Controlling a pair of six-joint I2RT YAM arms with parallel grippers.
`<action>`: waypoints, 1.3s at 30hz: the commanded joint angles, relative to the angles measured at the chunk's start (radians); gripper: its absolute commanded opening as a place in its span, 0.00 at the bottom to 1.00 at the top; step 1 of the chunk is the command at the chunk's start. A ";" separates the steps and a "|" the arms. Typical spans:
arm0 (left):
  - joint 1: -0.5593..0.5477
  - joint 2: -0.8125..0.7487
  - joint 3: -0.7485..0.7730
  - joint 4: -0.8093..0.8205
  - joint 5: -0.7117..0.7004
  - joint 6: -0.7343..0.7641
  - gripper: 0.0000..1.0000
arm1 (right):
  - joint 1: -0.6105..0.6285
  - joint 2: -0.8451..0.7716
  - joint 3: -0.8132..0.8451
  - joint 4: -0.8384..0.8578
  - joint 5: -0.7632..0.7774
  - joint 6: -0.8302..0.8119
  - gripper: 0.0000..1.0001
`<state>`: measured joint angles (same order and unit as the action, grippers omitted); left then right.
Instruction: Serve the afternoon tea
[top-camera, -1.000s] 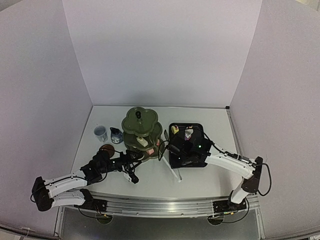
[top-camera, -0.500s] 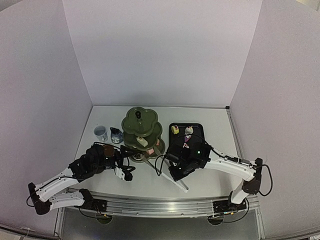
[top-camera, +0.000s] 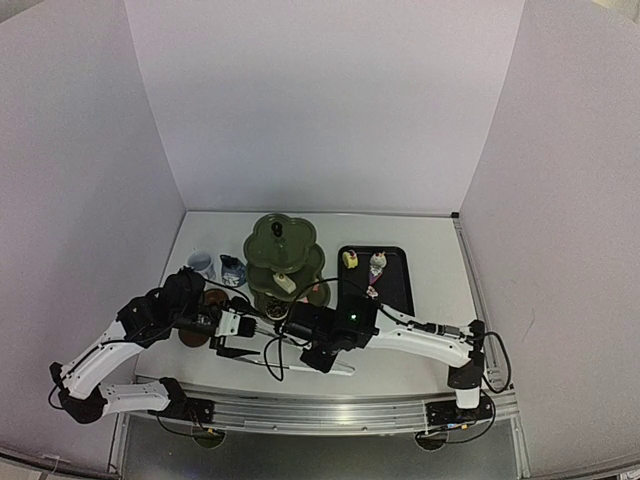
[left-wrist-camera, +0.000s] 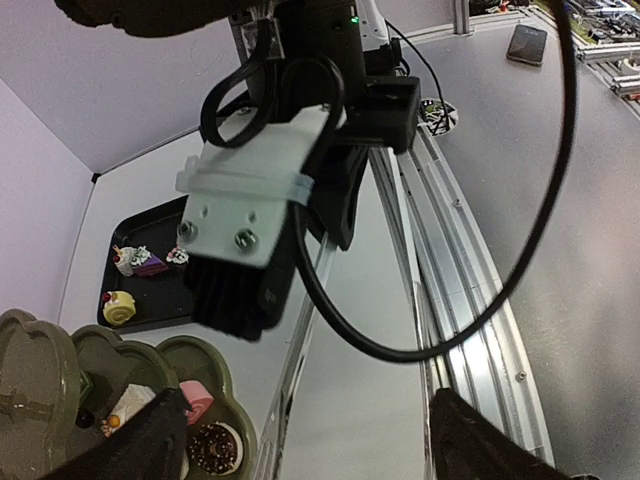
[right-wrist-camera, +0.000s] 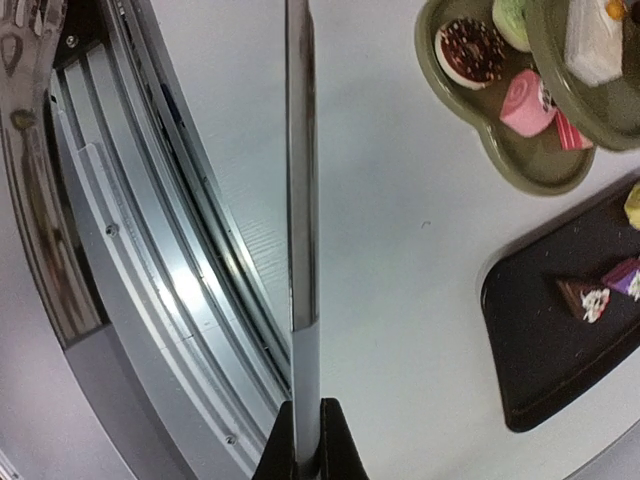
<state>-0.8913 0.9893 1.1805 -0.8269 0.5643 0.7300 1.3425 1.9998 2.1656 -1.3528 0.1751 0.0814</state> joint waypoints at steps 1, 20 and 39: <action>-0.001 0.026 0.002 -0.074 -0.027 -0.094 0.68 | 0.025 0.064 0.171 -0.089 0.047 -0.166 0.00; -0.001 -0.015 -0.112 -0.056 -0.234 0.054 0.30 | 0.055 0.044 0.194 0.007 0.060 -0.185 0.00; -0.001 -0.075 -0.163 -0.057 -0.103 -0.006 0.00 | 0.053 -0.039 0.135 0.115 0.132 -0.070 0.45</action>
<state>-0.8929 0.9682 1.0652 -0.9042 0.4191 0.7776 1.3910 2.0542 2.3102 -1.3389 0.2854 -0.0646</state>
